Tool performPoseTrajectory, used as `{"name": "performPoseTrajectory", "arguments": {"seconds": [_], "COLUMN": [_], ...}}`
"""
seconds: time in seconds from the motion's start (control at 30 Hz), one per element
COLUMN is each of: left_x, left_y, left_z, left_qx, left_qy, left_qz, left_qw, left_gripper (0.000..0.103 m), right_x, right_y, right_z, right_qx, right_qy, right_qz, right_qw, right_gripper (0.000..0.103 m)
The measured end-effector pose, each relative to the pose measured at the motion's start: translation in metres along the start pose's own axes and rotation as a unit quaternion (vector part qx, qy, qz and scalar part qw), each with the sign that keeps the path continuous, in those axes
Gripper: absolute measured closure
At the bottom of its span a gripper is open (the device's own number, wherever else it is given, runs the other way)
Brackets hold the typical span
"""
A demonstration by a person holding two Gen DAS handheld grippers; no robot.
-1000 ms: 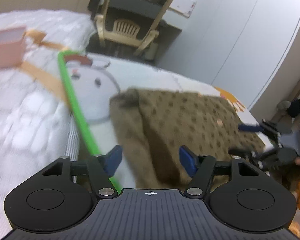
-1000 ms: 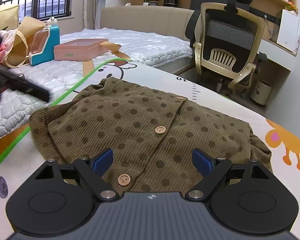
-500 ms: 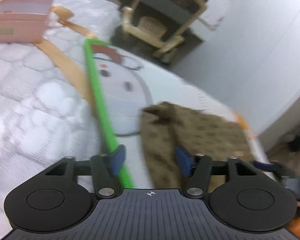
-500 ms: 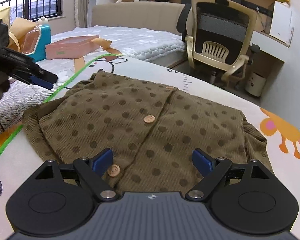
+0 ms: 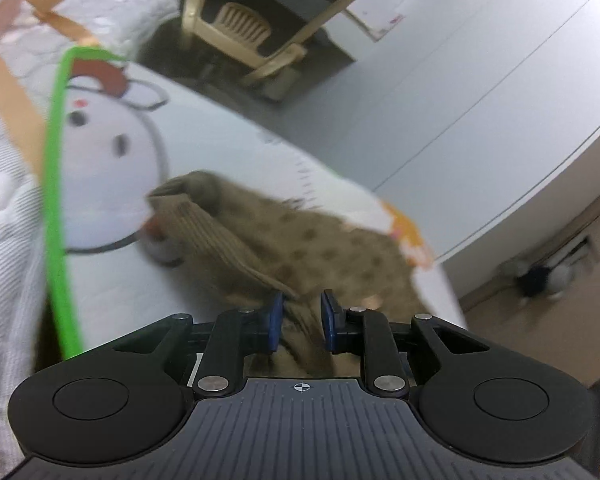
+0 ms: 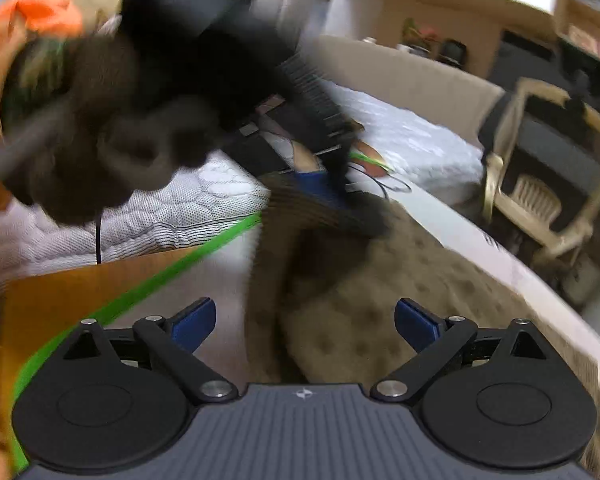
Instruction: Fold clothes
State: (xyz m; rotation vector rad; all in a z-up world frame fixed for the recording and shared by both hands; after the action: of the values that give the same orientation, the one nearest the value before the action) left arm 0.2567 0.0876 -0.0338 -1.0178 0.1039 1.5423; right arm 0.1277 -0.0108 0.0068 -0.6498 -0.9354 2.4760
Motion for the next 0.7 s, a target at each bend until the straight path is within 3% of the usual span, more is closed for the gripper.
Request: {"name": "performPoseTrajectory", "arguments": {"seconds": [0.07, 0.1, 0.13, 0.17, 0.23, 0.3, 0.33, 0.37, 0.47, 0.6, 0.67, 0.7], "left_x": [-0.014, -0.02, -0.025, -0.024, -0.016, 0.003, 0.014, 0.025, 0.031, 0.038, 0.041, 0.043], "left_y": [-0.003, -0.005, -0.006, -0.009, -0.016, -0.02, -0.021, -0.022, -0.015, -0.005, -0.001, 0.002], "left_z": [-0.004, -0.006, -0.005, -0.001, 0.011, 0.025, 0.031, 0.036, 0.021, 0.002, -0.008, -0.013], "left_qx": [0.004, 0.006, 0.004, -0.008, -0.037, -0.062, -0.069, -0.077, -0.053, -0.02, -0.003, 0.005], "left_qy": [0.019, 0.029, 0.024, 0.018, 0.005, -0.014, -0.025, -0.036, -0.014, 0.017, 0.032, 0.04], "left_qz": [-0.008, -0.013, -0.023, -0.025, -0.018, 0.006, 0.022, 0.037, 0.061, 0.092, 0.108, 0.116], "left_qw": [0.9998, 0.9995, 0.9994, 0.9995, 0.9991, 0.998, 0.9971, 0.9957, 0.9967, 0.9954, 0.9936, 0.9925], "left_gripper": [0.082, 0.082, 0.078, 0.073, 0.031, 0.018, 0.018, 0.017, 0.01, 0.01, 0.009, 0.008], "right_x": [0.004, 0.003, 0.0, -0.003, -0.013, -0.021, -0.025, -0.029, -0.042, -0.045, -0.036, -0.031], "right_y": [-0.011, -0.015, -0.018, -0.019, -0.019, -0.019, -0.02, -0.02, -0.022, -0.019, -0.017, -0.016], "right_z": [-0.016, -0.023, -0.028, -0.033, -0.034, -0.025, -0.019, -0.014, 0.0, 0.007, 0.006, 0.005], "right_qx": [-0.005, -0.005, 0.001, 0.006, 0.01, -0.002, -0.008, -0.015, -0.028, -0.034, -0.03, -0.026], "right_qy": [0.037, 0.046, 0.044, 0.04, 0.03, 0.031, 0.032, 0.032, 0.029, -0.007, -0.018, -0.02], "right_qz": [0.026, 0.031, 0.027, 0.018, -0.014, -0.033, -0.042, -0.052, -0.082, -0.094, -0.077, -0.067], "right_qw": [0.999, 0.998, 0.999, 0.999, 0.999, 0.999, 0.999, 0.998, 0.996, 0.995, 0.996, 0.997], "right_gripper": [0.007, 0.018, 0.039, 0.052, 0.065, 0.076, 0.079, 0.079, 0.083, 0.083, 0.075, 0.06]}}
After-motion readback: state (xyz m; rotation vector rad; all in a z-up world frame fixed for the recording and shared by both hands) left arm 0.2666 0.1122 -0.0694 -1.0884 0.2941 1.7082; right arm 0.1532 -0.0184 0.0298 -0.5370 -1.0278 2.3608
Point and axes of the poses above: each gripper's, at about its wrist camera, not at the fingertips, and z roughly against the way its jaws point, x to its left, y to its underside, the point moved 7 cm from there along -z, roughly the way its jaws point, and after that the axes turned 8 degrees about x, right-handed, at the moved point
